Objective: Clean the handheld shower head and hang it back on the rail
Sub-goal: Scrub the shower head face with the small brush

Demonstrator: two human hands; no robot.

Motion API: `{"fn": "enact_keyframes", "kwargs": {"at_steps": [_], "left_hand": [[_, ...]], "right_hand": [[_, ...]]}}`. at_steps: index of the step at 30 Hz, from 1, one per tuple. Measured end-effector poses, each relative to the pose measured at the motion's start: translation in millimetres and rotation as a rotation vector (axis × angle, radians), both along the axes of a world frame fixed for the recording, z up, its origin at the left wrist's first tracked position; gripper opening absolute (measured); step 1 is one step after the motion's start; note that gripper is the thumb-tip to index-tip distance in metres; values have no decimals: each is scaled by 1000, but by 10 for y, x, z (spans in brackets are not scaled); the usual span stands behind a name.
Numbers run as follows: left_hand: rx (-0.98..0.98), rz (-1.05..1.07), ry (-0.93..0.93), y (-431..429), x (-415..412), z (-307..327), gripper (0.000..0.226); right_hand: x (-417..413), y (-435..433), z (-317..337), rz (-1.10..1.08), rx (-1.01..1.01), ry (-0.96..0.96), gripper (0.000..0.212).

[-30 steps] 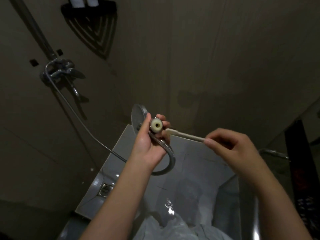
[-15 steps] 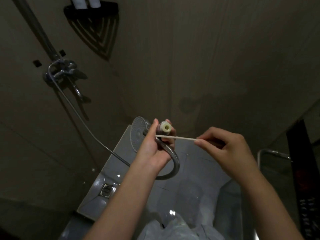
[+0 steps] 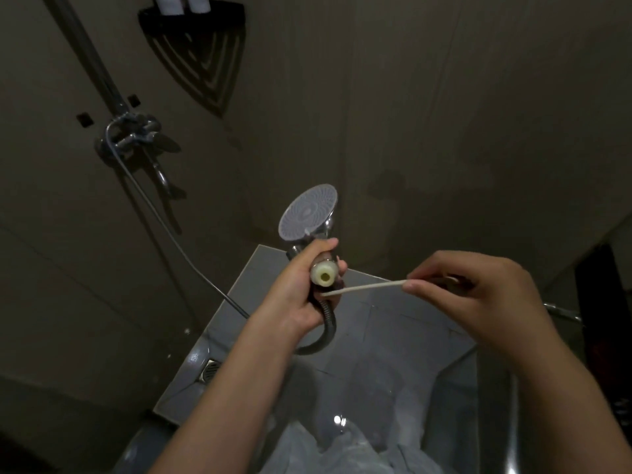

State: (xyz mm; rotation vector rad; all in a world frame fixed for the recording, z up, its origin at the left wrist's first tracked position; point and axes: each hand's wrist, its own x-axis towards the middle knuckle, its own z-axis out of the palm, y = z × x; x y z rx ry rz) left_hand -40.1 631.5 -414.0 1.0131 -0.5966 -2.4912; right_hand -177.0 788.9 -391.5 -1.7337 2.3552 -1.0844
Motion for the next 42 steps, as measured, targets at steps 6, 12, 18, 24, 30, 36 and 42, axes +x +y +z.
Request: {"fn": "enact_keyframes", "kwargs": {"at_steps": [6, 12, 18, 24, 30, 36, 42], "left_hand": [[-25, -81, -20, -43, -8, 4, 17], [40, -200, -22, -4, -11, -44, 23], [56, -195, -46, 34, -5, -95, 21], [67, -168, -80, 21, -49, -145, 25], [58, -118, -65, -8, -34, -117, 26], [55, -127, -117, 18, -52, -118, 27], [83, -130, -117, 15, -70, -131, 26]], "right_hand": [[16, -25, 47, 37, -25, 20, 28], [-46, 15, 32, 49, 6, -112, 31], [1, 1, 31, 90, 140, -232, 38], [-4, -7, 18, -23, 102, -233, 36], [54, -16, 9, 46, 196, -306, 38], [67, -46, 19, 38, 187, -297, 40], [36, -40, -15, 8, 147, -296, 39]]}}
